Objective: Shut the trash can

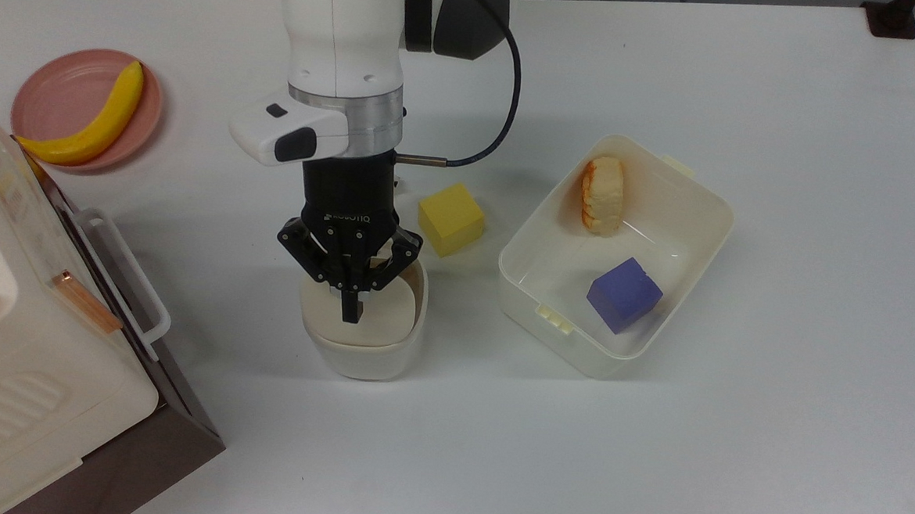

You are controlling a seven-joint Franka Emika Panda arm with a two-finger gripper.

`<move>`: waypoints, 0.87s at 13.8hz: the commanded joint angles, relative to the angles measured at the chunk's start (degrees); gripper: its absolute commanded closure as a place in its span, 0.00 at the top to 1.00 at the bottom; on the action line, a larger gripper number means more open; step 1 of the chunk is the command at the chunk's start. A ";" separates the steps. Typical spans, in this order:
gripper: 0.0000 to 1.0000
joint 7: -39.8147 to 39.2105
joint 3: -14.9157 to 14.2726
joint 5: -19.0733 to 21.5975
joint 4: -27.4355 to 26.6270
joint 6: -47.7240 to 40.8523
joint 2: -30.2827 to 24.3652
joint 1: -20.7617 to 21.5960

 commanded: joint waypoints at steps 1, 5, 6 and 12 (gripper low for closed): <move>0.00 -2.43 -0.22 -0.57 -2.33 -6.48 -2.15 0.57; 0.00 -5.33 0.66 -0.13 -2.94 -12.56 -2.41 0.48; 0.00 -5.68 1.01 -0.22 -3.99 -12.56 -2.24 0.40; 0.00 -5.95 2.16 -0.75 -7.78 -12.21 -1.18 0.48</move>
